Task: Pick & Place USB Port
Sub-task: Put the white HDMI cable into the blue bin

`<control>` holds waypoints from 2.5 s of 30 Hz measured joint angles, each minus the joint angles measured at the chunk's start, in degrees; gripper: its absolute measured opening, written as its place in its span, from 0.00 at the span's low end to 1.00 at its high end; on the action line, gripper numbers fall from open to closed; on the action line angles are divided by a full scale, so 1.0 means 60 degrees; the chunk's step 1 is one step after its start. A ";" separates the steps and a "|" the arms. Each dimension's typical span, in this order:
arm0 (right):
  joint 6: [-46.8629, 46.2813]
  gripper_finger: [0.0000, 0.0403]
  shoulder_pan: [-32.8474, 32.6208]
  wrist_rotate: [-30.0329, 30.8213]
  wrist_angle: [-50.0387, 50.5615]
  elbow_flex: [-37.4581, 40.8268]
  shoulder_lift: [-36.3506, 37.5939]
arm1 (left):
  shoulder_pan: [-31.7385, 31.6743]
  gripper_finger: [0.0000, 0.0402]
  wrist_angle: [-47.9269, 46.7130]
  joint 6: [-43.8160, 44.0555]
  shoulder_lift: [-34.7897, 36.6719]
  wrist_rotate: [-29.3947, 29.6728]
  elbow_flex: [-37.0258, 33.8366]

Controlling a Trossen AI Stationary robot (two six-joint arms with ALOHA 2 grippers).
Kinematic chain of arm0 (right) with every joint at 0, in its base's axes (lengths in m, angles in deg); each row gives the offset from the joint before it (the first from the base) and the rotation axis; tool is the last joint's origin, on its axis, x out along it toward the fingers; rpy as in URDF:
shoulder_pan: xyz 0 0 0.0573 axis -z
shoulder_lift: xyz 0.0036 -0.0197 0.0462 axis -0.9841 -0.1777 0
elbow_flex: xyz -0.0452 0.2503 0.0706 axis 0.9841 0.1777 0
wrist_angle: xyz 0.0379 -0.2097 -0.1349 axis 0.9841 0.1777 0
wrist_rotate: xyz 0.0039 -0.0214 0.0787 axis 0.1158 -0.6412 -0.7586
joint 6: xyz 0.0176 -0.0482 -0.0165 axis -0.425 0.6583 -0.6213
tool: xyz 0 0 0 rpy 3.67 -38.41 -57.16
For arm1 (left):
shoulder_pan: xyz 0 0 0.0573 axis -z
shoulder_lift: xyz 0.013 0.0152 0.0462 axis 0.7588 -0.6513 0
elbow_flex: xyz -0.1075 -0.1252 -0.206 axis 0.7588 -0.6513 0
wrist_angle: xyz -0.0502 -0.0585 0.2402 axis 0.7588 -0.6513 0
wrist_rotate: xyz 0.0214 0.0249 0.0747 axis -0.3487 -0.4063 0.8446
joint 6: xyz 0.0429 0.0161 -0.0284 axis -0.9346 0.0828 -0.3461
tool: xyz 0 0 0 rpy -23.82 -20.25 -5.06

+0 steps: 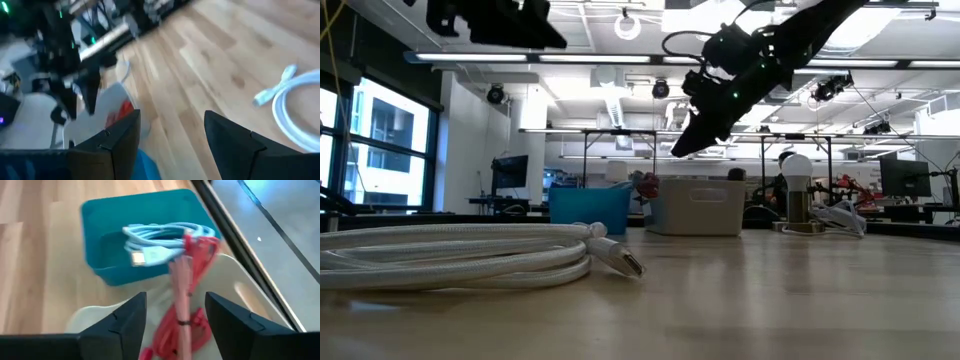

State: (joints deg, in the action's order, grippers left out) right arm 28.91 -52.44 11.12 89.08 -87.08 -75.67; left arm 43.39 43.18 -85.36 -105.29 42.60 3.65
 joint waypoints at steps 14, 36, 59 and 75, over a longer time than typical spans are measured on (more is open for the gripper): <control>0.0543 0.46 -0.1051 -0.0074 0.0470 0.0000 0.0007 | -0.0001 0.54 -0.2115 -0.0804 -0.0150 -0.1597 -0.0034; 0.0185 0.43 -0.4610 -0.0945 0.0744 0.0000 0.0011 | 0.1000 0.42 0.0427 -0.0133 -0.0150 -0.2914 -0.2353; -0.0801 0.43 -0.6513 0.1190 0.0652 0.0000 0.0011 | 0.1770 0.42 0.1036 0.1957 -0.1222 -0.2429 -0.2361; -0.1215 0.43 -0.7361 0.1375 0.0419 0.0197 0.0015 | 0.3000 0.60 0.3215 0.4851 -0.4014 -0.1512 -0.2359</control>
State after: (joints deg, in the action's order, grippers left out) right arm 21.62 -96.61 19.36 91.60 -85.90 -75.59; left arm 61.39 62.46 -56.25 -129.38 33.53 -10.50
